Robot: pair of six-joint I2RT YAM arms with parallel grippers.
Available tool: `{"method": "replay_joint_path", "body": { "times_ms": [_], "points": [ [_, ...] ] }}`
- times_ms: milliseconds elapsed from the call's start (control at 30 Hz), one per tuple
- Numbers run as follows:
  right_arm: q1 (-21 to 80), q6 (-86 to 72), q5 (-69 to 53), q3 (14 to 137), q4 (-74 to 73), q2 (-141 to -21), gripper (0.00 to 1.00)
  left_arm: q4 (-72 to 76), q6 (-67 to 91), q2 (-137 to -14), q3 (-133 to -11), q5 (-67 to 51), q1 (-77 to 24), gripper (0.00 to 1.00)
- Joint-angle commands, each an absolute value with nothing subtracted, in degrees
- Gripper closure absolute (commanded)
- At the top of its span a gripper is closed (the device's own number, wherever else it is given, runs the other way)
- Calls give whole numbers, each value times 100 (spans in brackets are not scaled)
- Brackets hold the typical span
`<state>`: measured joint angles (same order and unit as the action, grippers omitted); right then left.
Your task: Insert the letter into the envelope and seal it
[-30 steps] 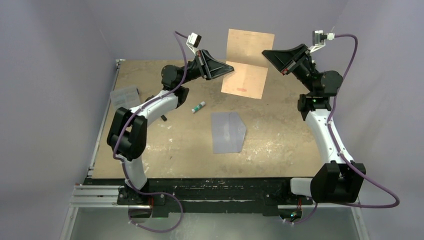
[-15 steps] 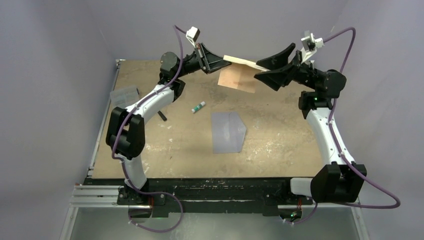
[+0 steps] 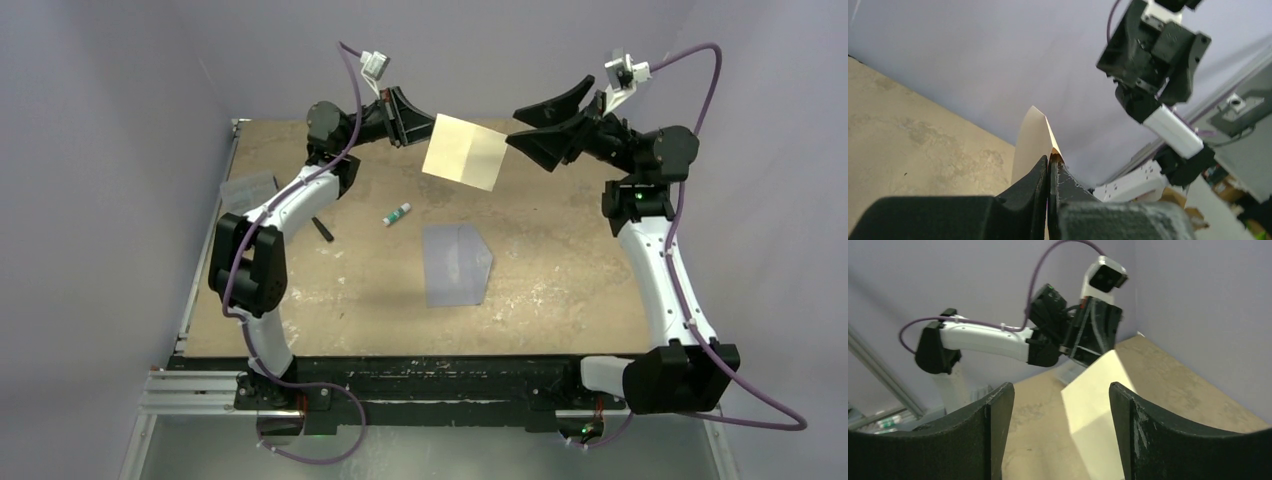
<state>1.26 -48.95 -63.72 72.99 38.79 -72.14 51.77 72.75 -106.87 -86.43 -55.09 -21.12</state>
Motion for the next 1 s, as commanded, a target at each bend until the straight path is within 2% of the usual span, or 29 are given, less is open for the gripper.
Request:
{"method": "replay_joint_path", "body": {
  "times_ms": [0, 167, 333, 367, 400, 467, 633, 833, 900, 967],
  "points": [
    [229, -3709, -5969, 7689, 2598, -7101, 26, 6206, 6599, -10130, -8485, -6562, -2118, 100],
    [438, -2428, -6250, 8292, 1014, -7218, 17, 6456, 6891, -10110, -8522, -7270, -2118, 100],
    [856, -1367, -6460, 8543, -296, -7399, 14, 7995, 8304, -10335, -8622, -7610, -2124, 100],
    [944, -1264, -6418, 8543, -447, -7420, 14, 7794, 8644, -10409, -8666, -7633, -2122, 100],
    [1040, -1182, -6331, 8540, -561, -7452, 15, 8706, 9026, -10479, -8719, -7633, -2126, 100],
    [1210, -1068, -5996, 8585, -778, -7528, 19, 9526, 9579, -10610, -8852, -7595, -2127, 100],
    [1421, -695, -5586, 8906, -1493, -7756, 29, 9705, 9834, -10709, -8940, -7434, -2127, 100],
    [1529, -397, -5651, 9061, -2066, -7886, 54, 9560, 9735, -10655, -8894, -7361, -2127, 100],
    [1537, -337, -5757, 9057, -2157, -7884, 55, 9391, 9561, -10603, -8825, -7306, -2123, 100],
    [1545, -238, -5959, 9055, -2273, -7871, 48, 9135, 9292, -10529, -8707, -7246, -2118, 100]
  ]
}}
